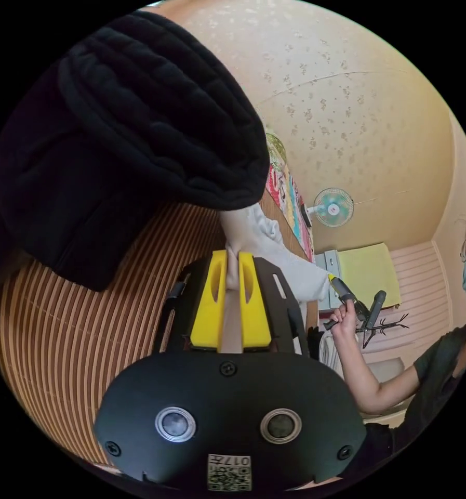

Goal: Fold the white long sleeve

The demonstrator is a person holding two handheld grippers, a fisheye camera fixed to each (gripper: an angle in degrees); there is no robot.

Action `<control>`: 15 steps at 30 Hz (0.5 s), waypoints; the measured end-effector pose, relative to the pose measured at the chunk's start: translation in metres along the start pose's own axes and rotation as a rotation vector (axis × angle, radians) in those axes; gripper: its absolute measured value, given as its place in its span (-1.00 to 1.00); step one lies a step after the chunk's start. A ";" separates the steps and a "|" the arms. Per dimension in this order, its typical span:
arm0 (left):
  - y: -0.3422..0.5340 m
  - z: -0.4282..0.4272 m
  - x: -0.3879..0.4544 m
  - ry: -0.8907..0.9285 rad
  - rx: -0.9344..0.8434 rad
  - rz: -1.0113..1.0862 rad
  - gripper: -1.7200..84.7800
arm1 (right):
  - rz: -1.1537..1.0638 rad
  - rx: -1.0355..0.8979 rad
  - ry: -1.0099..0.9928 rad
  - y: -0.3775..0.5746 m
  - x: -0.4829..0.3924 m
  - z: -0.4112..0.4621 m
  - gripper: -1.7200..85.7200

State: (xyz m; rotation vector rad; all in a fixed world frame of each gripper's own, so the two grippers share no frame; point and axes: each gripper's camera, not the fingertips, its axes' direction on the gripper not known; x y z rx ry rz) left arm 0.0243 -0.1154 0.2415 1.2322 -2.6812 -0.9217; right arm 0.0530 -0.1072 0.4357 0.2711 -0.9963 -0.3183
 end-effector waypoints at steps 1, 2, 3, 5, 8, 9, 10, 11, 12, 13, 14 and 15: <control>0.001 0.001 -0.004 0.004 0.002 -0.005 -0.85 | -0.028 -0.018 -0.012 -0.007 -0.003 0.016 -0.88; 0.001 0.003 -0.012 -0.014 0.001 -0.018 -0.85 | -0.038 -0.045 -0.011 -0.009 -0.005 0.029 -0.88; 0.002 0.009 -0.019 -0.046 -0.010 -0.032 -0.85 | -0.049 -0.124 0.007 -0.012 -0.006 0.059 -0.87; 0.005 0.018 -0.027 -0.088 -0.034 -0.055 -0.84 | -0.023 -0.290 0.037 -0.013 0.000 0.100 -0.85; 0.015 0.015 -0.030 -0.114 -0.030 -0.083 -0.82 | 0.046 -0.230 0.003 -0.011 0.024 0.068 -0.84; 0.021 0.009 -0.028 -0.128 -0.029 -0.091 -0.81 | 0.044 -0.187 0.019 -0.004 0.035 0.041 -0.82; 0.025 0.006 -0.027 -0.142 -0.033 -0.092 -0.80 | 0.058 -0.194 0.051 0.008 0.048 0.020 -0.81; 0.033 -0.001 -0.024 -0.174 -0.045 -0.088 -0.78 | 0.065 -0.208 0.065 0.016 0.055 0.010 -0.80; 0.043 -0.007 -0.019 -0.202 -0.057 -0.076 -0.77 | 0.081 -0.254 0.088 0.036 0.069 -0.005 -0.79; 0.048 -0.010 -0.016 -0.213 -0.063 -0.068 -0.77 | 0.096 -0.318 0.112 0.061 0.083 -0.015 -0.77; 0.058 -0.016 -0.010 -0.235 -0.080 -0.053 -0.76 | 0.100 -0.357 0.125 0.074 0.089 -0.018 -0.77; 0.069 -0.021 -0.002 -0.254 -0.103 -0.029 -0.76 | 0.104 -0.439 0.158 0.103 0.099 -0.022 -0.76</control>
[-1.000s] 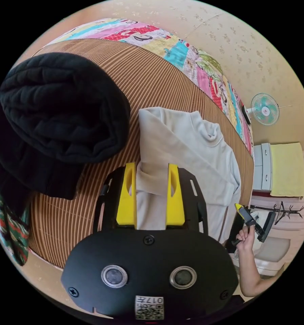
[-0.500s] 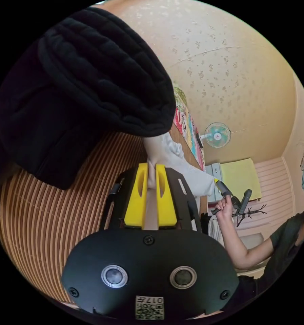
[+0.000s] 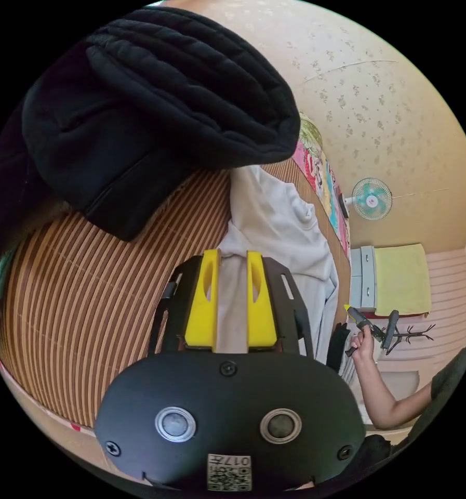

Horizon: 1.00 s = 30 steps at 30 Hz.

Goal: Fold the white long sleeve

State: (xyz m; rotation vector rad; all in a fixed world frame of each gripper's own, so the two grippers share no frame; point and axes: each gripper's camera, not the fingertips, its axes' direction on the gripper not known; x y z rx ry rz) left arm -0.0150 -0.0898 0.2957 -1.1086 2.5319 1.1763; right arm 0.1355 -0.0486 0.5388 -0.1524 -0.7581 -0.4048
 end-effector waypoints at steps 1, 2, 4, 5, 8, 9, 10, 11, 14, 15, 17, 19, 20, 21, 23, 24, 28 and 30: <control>0.006 -0.003 0.004 -0.010 -0.009 0.015 -0.76 | 0.009 -0.088 0.030 0.025 0.011 0.013 -0.75; 0.017 -0.009 0.012 -0.035 -0.019 0.047 -0.76 | 0.010 -0.126 0.037 0.036 0.016 0.019 -0.75; 0.033 -0.018 0.027 -0.066 -0.028 0.096 -0.76 | -0.045 -0.267 0.088 0.070 0.025 0.046 -0.74; 0.041 -0.024 0.037 -0.057 -0.044 0.109 -0.76 | -0.043 -0.309 0.105 0.075 0.029 0.053 -0.75; 0.056 -0.039 0.072 0.046 -0.063 0.185 -0.76 | 0.030 -0.307 0.026 0.079 0.060 0.045 -0.84; 0.062 -0.038 0.089 0.097 -0.095 0.227 -0.76 | 0.051 -0.327 -0.041 0.074 0.073 0.038 -0.88; 0.065 -0.036 0.099 0.129 -0.118 0.251 -0.76 | 0.089 -0.330 -0.171 0.067 0.088 0.024 -0.89; 0.072 -0.030 0.120 0.206 -0.171 0.311 -0.75 | 0.103 -0.313 -0.267 0.063 0.095 0.013 -0.90; 0.104 -0.013 0.182 0.357 -0.297 0.470 -0.64 | 0.112 -0.155 -0.755 0.046 0.117 -0.047 -0.90; 0.121 -0.009 0.207 0.391 -0.318 0.526 -0.57 | 0.086 -0.106 -0.900 0.041 0.119 -0.065 -0.91; 0.146 -0.004 0.243 0.421 -0.350 0.626 -0.48 | 0.048 -0.075 -1.027 0.034 0.115 -0.082 -0.91; 0.168 0.005 0.275 0.411 -0.382 0.739 -0.43 | 0.003 -0.075 -1.092 0.024 0.103 -0.094 -0.91; 0.178 0.009 0.292 0.403 -0.388 0.793 -0.41 | -0.004 -0.069 -1.102 0.023 0.100 -0.097 -0.91; 0.184 0.014 0.304 0.413 -0.394 0.834 -0.42 | -0.009 -0.055 -1.129 0.020 0.095 -0.101 -0.91; 0.186 0.020 0.315 0.371 -0.367 0.841 -0.58 | -0.014 -0.037 -1.178 0.017 0.091 -0.106 -0.91; 0.179 0.016 0.318 0.348 -0.318 0.830 -0.70 | -0.011 -0.027 -1.192 0.016 0.091 -0.109 -0.91; 0.117 -0.013 0.310 0.525 -0.223 0.738 -0.82 | 0.041 0.116 -1.219 0.024 0.116 -0.129 -0.92; 0.052 -0.034 0.275 0.677 -0.204 0.595 -0.82 | 0.056 0.153 -1.238 0.030 0.126 -0.130 -0.93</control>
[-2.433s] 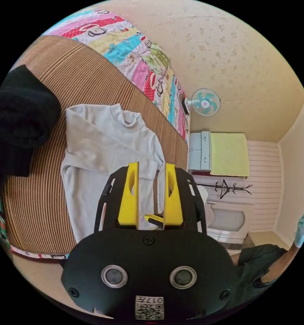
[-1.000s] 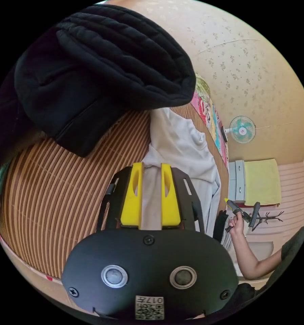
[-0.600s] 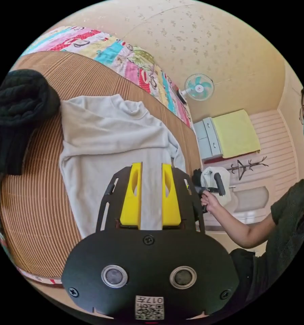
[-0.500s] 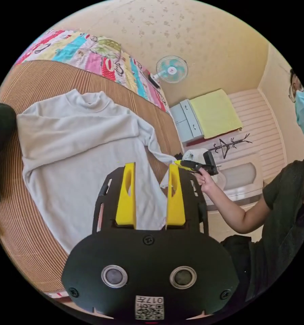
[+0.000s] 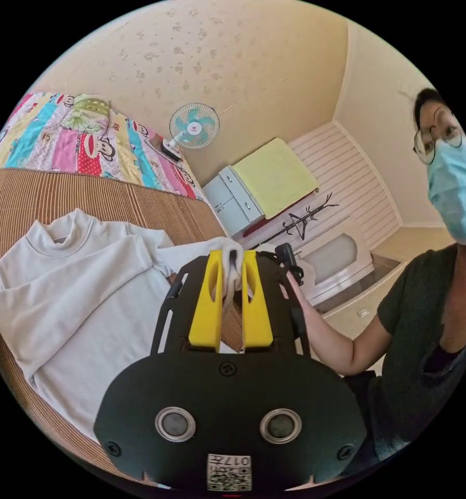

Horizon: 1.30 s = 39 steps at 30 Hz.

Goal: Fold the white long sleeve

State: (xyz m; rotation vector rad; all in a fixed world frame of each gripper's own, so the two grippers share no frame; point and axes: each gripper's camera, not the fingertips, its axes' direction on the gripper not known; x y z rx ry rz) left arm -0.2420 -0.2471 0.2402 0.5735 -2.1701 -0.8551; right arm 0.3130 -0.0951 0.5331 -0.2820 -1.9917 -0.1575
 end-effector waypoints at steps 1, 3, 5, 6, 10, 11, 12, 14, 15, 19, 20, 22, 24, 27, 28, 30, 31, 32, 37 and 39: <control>-0.005 -0.018 -0.012 0.010 0.024 -0.034 -0.82 | 0.033 -0.015 0.002 0.002 0.007 -0.002 -0.94; -0.006 -0.091 -0.051 -0.069 0.120 -0.119 -0.82 | 0.088 -0.048 0.043 0.004 0.019 0.000 -0.94; 0.007 -0.128 -0.085 -0.235 0.084 -0.211 -0.81 | 0.110 -0.085 0.109 0.007 0.027 0.006 -0.94; 0.021 -0.142 -0.115 -0.361 0.032 -0.302 -0.81 | 0.125 -0.119 0.154 0.009 0.032 0.013 -0.94; 0.070 -0.156 -0.196 -0.488 0.014 -0.474 -0.78 | 0.167 -0.232 0.250 0.011 0.047 0.048 -0.95; 0.078 -0.158 -0.211 -0.467 0.048 -0.483 -0.78 | 0.169 -0.243 0.264 0.011 0.047 0.052 -0.95; 0.081 -0.162 -0.217 -0.470 0.090 -0.479 -0.77 | 0.172 -0.266 0.297 0.010 0.048 0.062 -0.95; 0.083 -0.172 -0.217 -0.550 0.156 -0.503 -0.75 | 0.181 -0.299 0.348 0.008 0.048 0.075 -0.95; 0.089 -0.179 -0.208 -0.622 0.227 -0.529 -0.72 | 0.179 -0.312 0.377 0.006 0.046 0.082 -0.95; 0.104 -0.176 -0.168 -0.736 0.322 -0.486 -0.70 | 0.169 -0.371 0.473 -0.001 0.040 0.108 -0.95; 0.104 -0.167 -0.162 -0.748 0.286 -0.467 -0.70 | 0.168 -0.379 0.484 -0.003 0.039 0.111 -0.95; 0.104 -0.150 -0.160 -0.720 0.222 -0.436 -0.70 | 0.154 -0.397 0.519 -0.009 0.036 0.125 -0.95; 0.101 -0.123 -0.171 -0.652 0.113 -0.413 -0.69 | 0.134 -0.407 0.562 -0.015 0.035 0.136 -0.94; 0.086 -0.106 -0.189 -0.683 0.056 -0.429 -0.72 | 0.109 -0.433 0.663 -0.028 0.037 0.158 -0.94; 0.081 -0.105 -0.193 -0.707 0.048 -0.433 -0.74 | 0.106 -0.442 0.690 -0.033 0.040 0.166 -0.94; 0.054 -0.106 -0.216 -0.797 -0.002 -0.446 -0.84 | 0.103 -0.440 0.735 -0.039 0.046 0.177 -0.94; 0.046 -0.107 -0.223 -0.788 -0.016 -0.436 -0.84 | 0.098 -0.425 0.786 -0.042 0.049 0.182 -0.94; 0.033 -0.111 -0.232 -0.770 -0.027 -0.417 -0.84 | 0.092 -0.407 0.821 -0.042 0.049 0.183 -0.94; 0.017 -0.125 -0.192 -0.837 -0.028 -0.325 -0.84 | 0.034 -0.305 1.072 -0.040 0.037 0.185 -0.90; 0.047 -0.137 -0.151 -0.828 -0.028 -0.300 -0.78 | 0.044 -0.302 1.101 -0.035 0.038 0.178 -0.86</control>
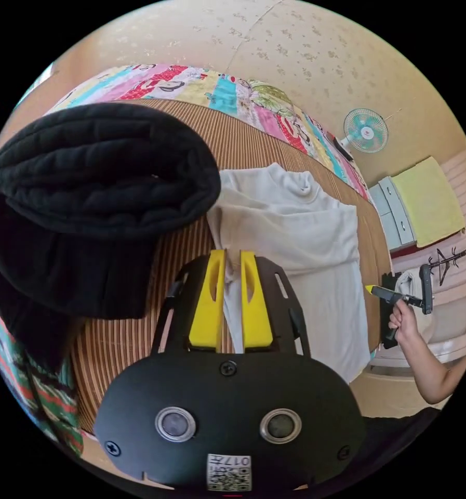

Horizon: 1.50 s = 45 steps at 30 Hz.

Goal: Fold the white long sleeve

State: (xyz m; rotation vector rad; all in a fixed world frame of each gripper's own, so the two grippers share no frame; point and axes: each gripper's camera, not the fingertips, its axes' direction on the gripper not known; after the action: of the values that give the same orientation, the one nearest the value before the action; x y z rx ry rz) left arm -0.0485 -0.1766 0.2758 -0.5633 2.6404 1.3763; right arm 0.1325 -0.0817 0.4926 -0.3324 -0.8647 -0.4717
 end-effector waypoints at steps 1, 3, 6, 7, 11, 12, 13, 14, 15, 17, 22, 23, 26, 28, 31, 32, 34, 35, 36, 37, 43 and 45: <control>0.012 -0.006 -0.002 0.032 -0.016 -0.015 -0.76 | 0.005 -0.022 -0.013 0.004 0.007 0.001 -0.82; 0.063 -0.027 -0.022 0.196 -0.109 -0.125 -0.64 | 0.003 -0.051 -0.057 0.013 0.022 0.003 -0.78; 0.127 -0.048 -0.039 0.311 -0.268 -0.223 -0.59 | 0.000 -0.122 -0.072 0.027 0.052 0.002 -0.75; 0.138 -0.054 -0.040 0.308 -0.296 -0.231 -0.59 | -0.009 -0.162 -0.064 0.032 0.063 0.002 -0.74; 0.202 -0.083 -0.027 0.280 -0.493 -0.187 -0.62 | -0.057 -0.268 -0.032 0.046 0.088 -0.001 -0.72; 0.213 -0.090 -0.025 0.288 -0.535 -0.178 -0.64 | -0.072 -0.299 -0.026 0.050 0.095 -0.001 -0.72; 0.217 -0.094 -0.025 0.295 -0.538 -0.178 -0.65 | -0.085 -0.326 -0.035 0.053 0.101 -0.002 -0.72; 0.220 -0.102 -0.027 0.311 -0.546 -0.191 -0.65 | -0.090 -0.337 -0.044 0.054 0.105 -0.002 -0.72; 0.220 -0.106 -0.030 0.330 -0.571 -0.205 -0.66 | -0.096 -0.358 -0.069 0.056 0.111 -0.003 -0.72; 0.220 -0.108 -0.033 0.380 -0.623 -0.220 -0.67 | -0.096 -0.384 -0.098 0.056 0.120 -0.003 -0.71; 0.222 -0.139 -0.038 0.336 -0.664 -0.204 -0.87 | -0.095 -0.491 -0.193 0.059 0.145 0.005 -0.69; 0.219 -0.147 -0.046 0.366 -0.660 -0.232 -0.88 | -0.099 -0.498 -0.193 0.060 0.146 0.006 -0.69; 0.213 -0.167 -0.068 0.453 -0.659 -0.280 -0.90 | -0.089 -0.523 -0.200 0.074 0.155 0.011 -0.72; 0.209 -0.180 -0.080 0.516 -0.664 -0.288 -0.91 | -0.072 -0.503 -0.216 0.088 0.162 0.013 -0.81; 0.198 -0.209 -0.097 0.633 -0.658 -0.319 -0.93 | -0.034 -0.408 -0.278 0.107 0.172 -0.004 -0.86; 0.190 -0.223 -0.101 0.656 -0.658 -0.307 -0.94 | -0.030 -0.402 -0.292 0.114 0.175 -0.008 -0.87; 0.179 -0.244 -0.103 0.655 -0.704 -0.243 -0.95 | 0.004 -0.417 -0.349 0.148 0.186 -0.025 -0.88; 0.174 -0.257 -0.103 0.611 -0.768 -0.170 -0.95 | 0.020 -0.429 -0.357 0.160 0.189 -0.029 -0.88; 0.174 -0.267 -0.101 0.572 -0.839 -0.097 -0.95 | 0.046 -0.472 -0.372 0.185 0.194 -0.035 -0.89; 0.175 -0.272 -0.102 0.575 -0.875 -0.073 -0.95 | 0.069 -0.519 -0.390 0.211 0.198 -0.041 -0.89; 0.176 -0.330 -0.153 1.122 -0.697 -0.344 -0.96 | 0.439 -0.186 -0.960 0.276 0.241 -0.098 -0.90; 0.144 -0.349 -0.177 1.255 -0.414 -0.441 -0.96 | 0.500 -0.006 -1.101 0.266 0.248 -0.100 -0.90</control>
State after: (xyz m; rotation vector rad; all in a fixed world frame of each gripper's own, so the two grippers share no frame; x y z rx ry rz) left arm 0.0865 -0.3358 0.6362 -2.5684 2.4980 1.7157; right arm 0.4748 0.0331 0.6035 -0.8197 -1.7758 0.2357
